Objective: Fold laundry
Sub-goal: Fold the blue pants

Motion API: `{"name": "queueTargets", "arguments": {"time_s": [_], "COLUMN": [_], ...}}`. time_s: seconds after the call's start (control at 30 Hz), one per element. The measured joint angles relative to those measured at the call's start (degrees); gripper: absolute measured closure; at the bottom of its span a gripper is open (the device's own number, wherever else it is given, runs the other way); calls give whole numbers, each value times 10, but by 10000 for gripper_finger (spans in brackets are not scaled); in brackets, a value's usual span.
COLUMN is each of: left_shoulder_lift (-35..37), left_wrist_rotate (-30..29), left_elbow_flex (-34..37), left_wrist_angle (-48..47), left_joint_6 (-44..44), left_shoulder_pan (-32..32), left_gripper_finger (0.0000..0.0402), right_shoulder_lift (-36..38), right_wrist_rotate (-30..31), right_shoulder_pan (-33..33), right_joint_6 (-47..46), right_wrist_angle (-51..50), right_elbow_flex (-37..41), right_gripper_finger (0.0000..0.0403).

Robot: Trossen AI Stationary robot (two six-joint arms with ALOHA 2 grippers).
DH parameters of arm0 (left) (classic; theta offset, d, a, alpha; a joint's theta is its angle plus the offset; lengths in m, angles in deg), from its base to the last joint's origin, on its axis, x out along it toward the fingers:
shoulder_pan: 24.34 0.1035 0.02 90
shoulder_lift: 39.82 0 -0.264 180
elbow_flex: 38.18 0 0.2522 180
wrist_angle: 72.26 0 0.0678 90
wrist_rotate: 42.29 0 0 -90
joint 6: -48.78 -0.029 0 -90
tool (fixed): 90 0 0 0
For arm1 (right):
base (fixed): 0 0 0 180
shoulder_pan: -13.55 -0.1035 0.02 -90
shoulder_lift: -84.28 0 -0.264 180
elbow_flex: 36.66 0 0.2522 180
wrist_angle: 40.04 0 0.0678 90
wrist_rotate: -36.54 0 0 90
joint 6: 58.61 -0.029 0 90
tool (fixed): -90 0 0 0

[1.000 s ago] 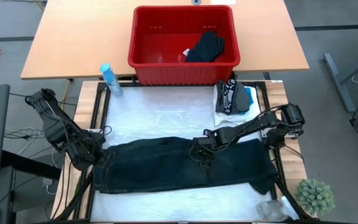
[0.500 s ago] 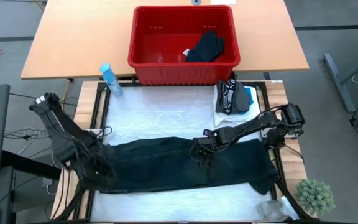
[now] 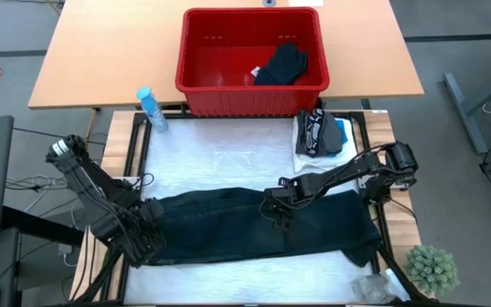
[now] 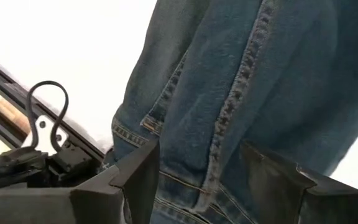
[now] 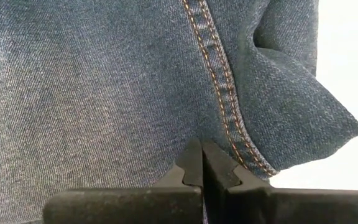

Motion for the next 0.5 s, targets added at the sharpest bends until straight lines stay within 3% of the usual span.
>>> {"name": "queueTargets", "arguments": {"time_s": [0.27,0.5], "left_shoulder_lift": [0,0], "left_wrist_rotate": [29,16], "left_elbow_flex": [58,75], "left_wrist_angle": [48,21], "left_joint_6": [-32,-46], "left_shoulder_pan": [5,42], "left_gripper_finger": [215,311], "right_shoulder_lift": [0,0], "right_wrist_rotate": [0,0], "right_shoulder_pan": [0,0], "right_joint_6": [5,6], "right_wrist_angle": [0,0], "right_elbow_flex": [0,0], "right_gripper_finger": [385,384]}}
